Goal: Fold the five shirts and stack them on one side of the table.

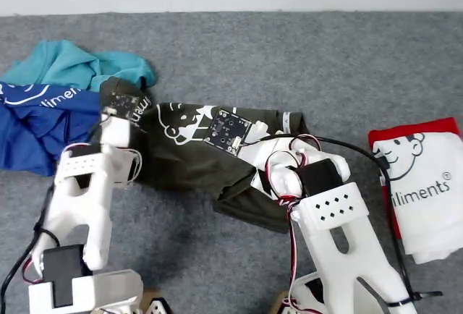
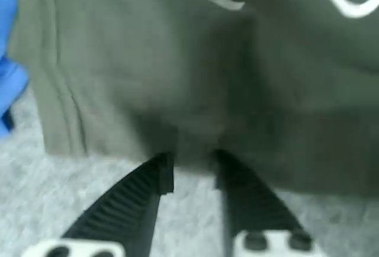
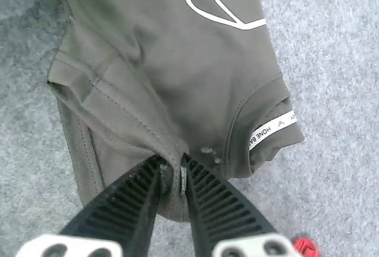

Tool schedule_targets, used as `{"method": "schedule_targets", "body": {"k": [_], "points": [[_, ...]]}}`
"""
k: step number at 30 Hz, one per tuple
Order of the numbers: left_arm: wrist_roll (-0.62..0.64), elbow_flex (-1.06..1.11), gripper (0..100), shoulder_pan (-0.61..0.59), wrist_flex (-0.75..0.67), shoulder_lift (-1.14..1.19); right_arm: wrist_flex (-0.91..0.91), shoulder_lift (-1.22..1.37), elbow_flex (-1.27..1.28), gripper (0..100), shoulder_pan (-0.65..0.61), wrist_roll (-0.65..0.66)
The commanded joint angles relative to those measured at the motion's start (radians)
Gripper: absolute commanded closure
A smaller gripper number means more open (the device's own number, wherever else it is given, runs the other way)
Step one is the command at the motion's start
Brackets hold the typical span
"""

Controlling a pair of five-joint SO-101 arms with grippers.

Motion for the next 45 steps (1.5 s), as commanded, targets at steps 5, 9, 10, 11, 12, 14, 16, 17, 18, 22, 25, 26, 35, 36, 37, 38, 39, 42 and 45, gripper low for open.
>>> {"method": "schedule_targets", "body": {"k": [5, 9, 10, 11, 12, 14, 16, 17, 18, 22, 25, 26, 35, 36, 37, 38, 39, 42, 45], "points": [[0.014, -0.002, 99, 0.025, -0.094, -0.055, -0.01, -0.019, -0.041, 98.9, 0.002, 0.005], [0.014, -0.059, 99, 0.025, -0.018, -0.08, -0.01, -0.019, -0.041, 98.9, 0.004, 0.005], [0.014, -0.081, 99, 0.026, 0.037, -0.087, -0.01, -0.019, -0.041, 98.9, 0.007, 0.005], [0.014, -0.102, 98, 0.023, 0.098, -0.089, -0.008, -0.019, -0.04, 98.9, 0.008, 0.005], [0.012, -0.119, 98, 0.018, 0.152, -0.091, -0.001, -0.019, -0.04, 98.9, 0.008, 0.005], [0.021, -0.16, 97, 0.003, 0.252, -0.097, 0.018, -0.019, -0.04, 98.9, 0.002, 0.005], [0.04, -0.225, 90, -0.011, 0.348, -0.097, 0.024, -0.019, -0.04, 98.9, 0.002, 0.003], [0.068, -0.268, 85, -0.026, 0.393, -0.095, 0.022, -0.019, -0.04, 98.9, 0.004, 0.003], [0.107, -0.312, 80, -0.04, 0.431, -0.091, 0.021, -0.019, -0.04, 98.9, 0.005, 0.003], [0.245, -0.381, 66, -0.091, 0.414, -0.035, 0.024, -0.019, -0.04, 98.9, 0.004, -0.021], [0.245, -0.384, 67, -0.091, 0.333, 0.095, 0.018, -0.019, -0.04, 98.9, 0.002, -0.049], [0.247, -0.398, 68, -0.089, 0.324, 0.147, 0.021, -0.019, -0.04, 98.9, 0.002, -0.049], [0.247, -0.59, 80, -0.084, 0.379, 0.397, 0.025, -0.019, -0.04, 98.9, 0.008, -0.051], [0.247, -0.593, 81, -0.083, 0.377, 0.413, 0.025, -0.019, -0.04, 98.9, 0.008, -0.052], [0.247, -0.593, 83, -0.08, 0.371, 0.431, 0.025, -0.019, -0.04, 98.9, 0.008, -0.052], [0.247, -0.593, 85, -0.077, 0.365, 0.454, 0.025, -0.019, -0.04, 98.9, 0.008, -0.052], [0.247, -0.596, 88, -0.069, 0.362, 0.476, 0.025, -0.019, -0.04, 98.9, 0.008, -0.052], [0.245, -0.621, 99, -0.043, 0.373, 0.496, 0.025, -0.019, -0.04, 98.9, 0.008, -0.052], [0.245, -0.696, 99, -0.014, 0.482, 0.453, 0.021, -0.019, -0.04, 98.9, 0.01, -0.052]]}}
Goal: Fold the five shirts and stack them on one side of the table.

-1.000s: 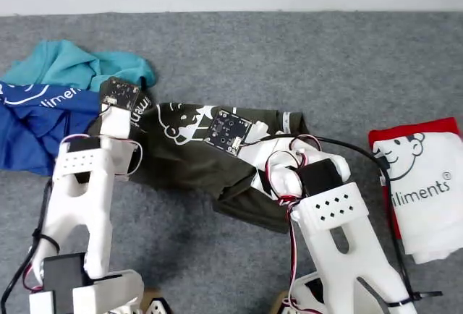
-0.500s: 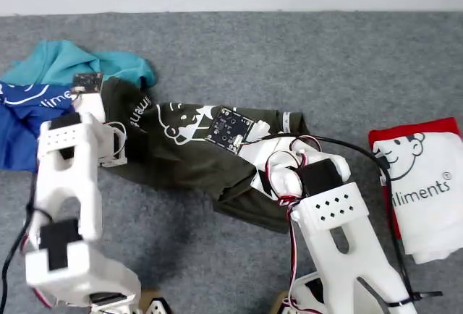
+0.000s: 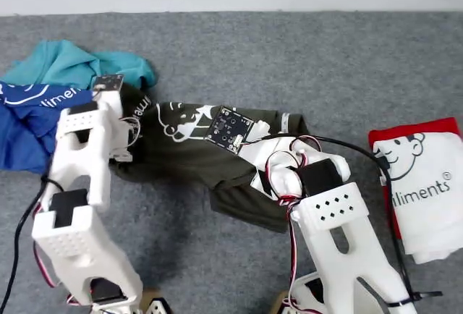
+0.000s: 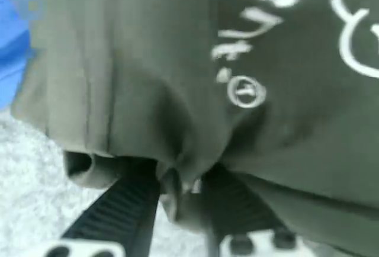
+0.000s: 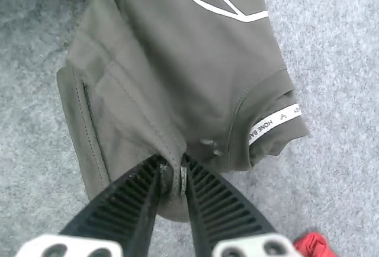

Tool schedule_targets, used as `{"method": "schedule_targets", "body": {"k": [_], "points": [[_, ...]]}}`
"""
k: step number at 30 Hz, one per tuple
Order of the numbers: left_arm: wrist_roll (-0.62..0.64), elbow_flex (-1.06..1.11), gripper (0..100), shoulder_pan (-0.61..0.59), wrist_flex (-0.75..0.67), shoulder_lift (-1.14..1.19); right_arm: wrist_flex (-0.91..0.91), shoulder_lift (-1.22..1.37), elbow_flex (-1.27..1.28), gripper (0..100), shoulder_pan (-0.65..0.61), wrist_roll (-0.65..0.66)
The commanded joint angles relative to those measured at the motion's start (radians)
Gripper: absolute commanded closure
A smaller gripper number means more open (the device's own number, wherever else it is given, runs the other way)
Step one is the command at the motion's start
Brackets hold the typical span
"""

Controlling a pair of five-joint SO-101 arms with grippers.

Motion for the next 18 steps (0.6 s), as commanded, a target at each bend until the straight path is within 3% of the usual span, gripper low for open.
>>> {"method": "schedule_targets", "body": {"k": [1, 8, 13, 18], "points": [[0.006, -0.107, 99, 0.018, 0.132, -0.063, 0.001, -0.019, -0.04, 98.9, 0.01, -0.014], [0.005, -0.424, 99, 0.049, 0.502, -0.321, -0.001, -0.021, -0.153, 98.9, 0.085, -0.08], [-0.052, -0.513, 99, 0.052, 0.546, -0.46, -0.001, -0.021, -0.327, 99.0, 0.171, -0.16], [-0.115, -0.51, 99, 0.049, 0.549, -0.505, 0.016, -0.021, -0.473, 99.0, 0.179, -0.198]]}}
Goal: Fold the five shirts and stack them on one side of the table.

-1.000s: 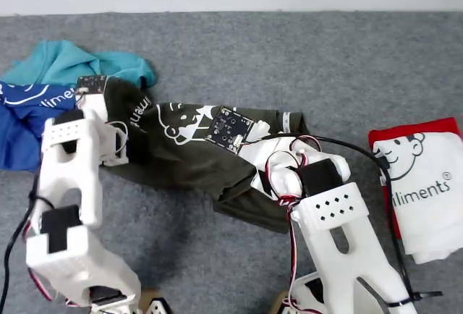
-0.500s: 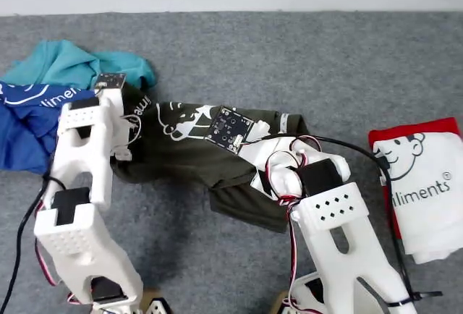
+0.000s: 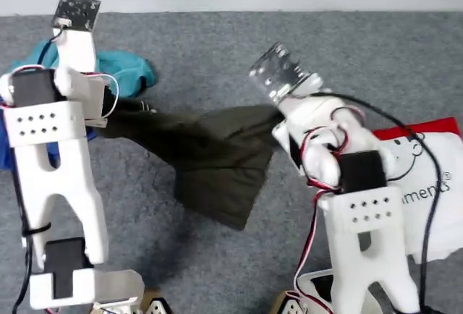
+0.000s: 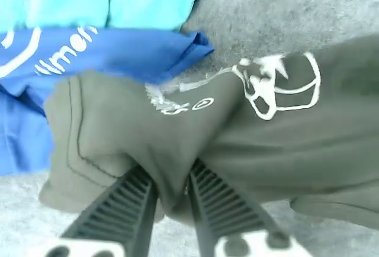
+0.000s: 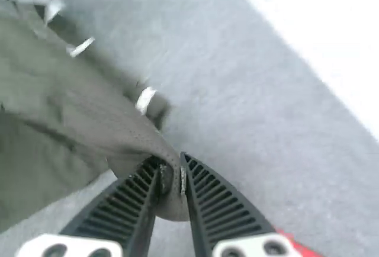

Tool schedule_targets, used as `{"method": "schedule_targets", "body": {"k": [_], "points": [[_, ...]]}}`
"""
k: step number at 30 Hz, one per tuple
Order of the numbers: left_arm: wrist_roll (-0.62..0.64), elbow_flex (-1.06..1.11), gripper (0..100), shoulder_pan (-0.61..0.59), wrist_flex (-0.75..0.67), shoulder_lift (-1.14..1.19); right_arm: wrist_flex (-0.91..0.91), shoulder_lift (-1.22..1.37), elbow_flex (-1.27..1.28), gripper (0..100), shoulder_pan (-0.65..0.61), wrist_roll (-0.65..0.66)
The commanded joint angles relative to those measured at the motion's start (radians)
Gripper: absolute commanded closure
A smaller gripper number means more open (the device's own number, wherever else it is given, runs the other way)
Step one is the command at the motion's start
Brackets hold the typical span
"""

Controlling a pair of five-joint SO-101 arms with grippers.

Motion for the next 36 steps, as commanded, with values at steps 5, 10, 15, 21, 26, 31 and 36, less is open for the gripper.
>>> {"method": "schedule_targets", "body": {"k": [5, 10, 15, 21, 26, 31, 36], "points": [[-0.021, 0.03, 99, 0.008, 0.021, -0.054, 0.136, -0.022, -0.284, 99.0, 0.015, -0.023], [-0.023, 0.18, 99, 0.009, 0.021, -0.046, 0.268, -0.074, -0.506, 99.0, 0.01, -0.018], [-0.138, 0.371, 98, 0.009, 0.021, -0.046, 0.341, -0.097, -0.543, 99.0, 0.012, -0.02], [-0.227, 0.526, 98, 0.009, 0.023, -0.055, 0.366, -0.105, -0.477, 99.0, 0.01, -0.021], [-0.311, 0.624, 98, 0.06, 0.012, -0.044, 0.369, -0.105, -0.394, 99.0, 0.01, -0.021], [-0.305, 0.627, 98, 0.103, -0.143, -0.044, 0.309, -0.105, -0.304, 99.0, 0.008, -0.023], [-0.304, 0.618, 98, 0.147, -0.227, -0.046, 0.306, -0.105, -0.242, 99.0, 0.01, -0.023]]}}
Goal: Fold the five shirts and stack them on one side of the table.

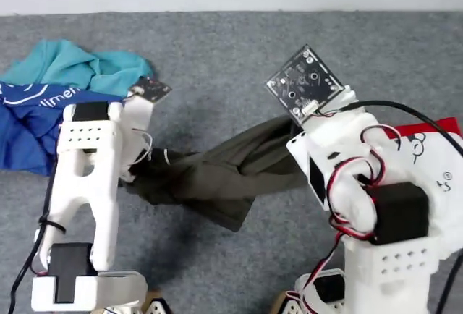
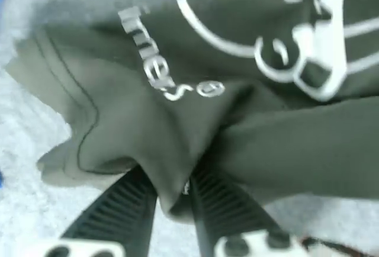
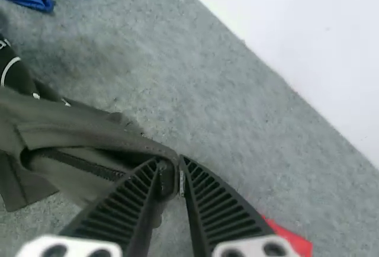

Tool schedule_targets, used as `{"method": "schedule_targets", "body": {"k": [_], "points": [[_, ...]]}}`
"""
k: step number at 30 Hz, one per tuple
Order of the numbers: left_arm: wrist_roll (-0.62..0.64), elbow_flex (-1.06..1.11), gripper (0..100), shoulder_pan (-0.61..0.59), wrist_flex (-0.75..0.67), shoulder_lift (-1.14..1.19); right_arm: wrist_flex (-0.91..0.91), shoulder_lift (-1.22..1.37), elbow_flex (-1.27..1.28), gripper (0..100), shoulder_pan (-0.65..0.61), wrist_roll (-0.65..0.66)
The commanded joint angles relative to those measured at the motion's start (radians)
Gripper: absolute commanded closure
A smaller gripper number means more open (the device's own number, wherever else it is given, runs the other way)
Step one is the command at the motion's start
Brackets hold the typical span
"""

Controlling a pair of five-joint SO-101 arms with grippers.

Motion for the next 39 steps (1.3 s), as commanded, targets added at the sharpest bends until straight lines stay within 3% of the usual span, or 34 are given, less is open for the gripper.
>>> {"method": "schedule_targets", "body": {"k": [1, 4, 7, 18, 24, 29, 32, 39], "points": [[-0.009, -0.013, 97, 0.055, 0.029, -0.025, -0.024, -0.022, 0.031, 99.0, 0.012, -0.012], [-0.011, -0.007, 89, 0.149, 0.198, -0.025, -0.035, -0.022, 0.097, 99.0, 0.01, -0.012], [-0.011, -0.013, 88, 0.173, 0.219, -0.026, -0.074, -0.024, 0.15, 99.0, 0.01, -0.012], [-0.011, -0.041, 88, 0.18, 0.115, 0.011, -0.087, -0.024, 0.198, 99.0, 0.008, -0.012], [-0.008, -0.048, 88, 0.218, -0.025, 0.147, -0.084, -0.024, 0.198, 99.0, 0.008, -0.012], [0.173, -0.165, 87, 0.328, -0.106, 0.284, -0.084, -0.022, 0.199, 99.0, 0.012, -0.012], [0.269, -0.306, 87, 0.348, -0.058, 0.347, -0.081, -0.022, 0.199, 99.0, 0.012, -0.012], [0.272, -0.53, 87, 0.278, 0.132, 0.411, -0.079, -0.022, 0.199, 99.0, 0.01, -0.012]]}}
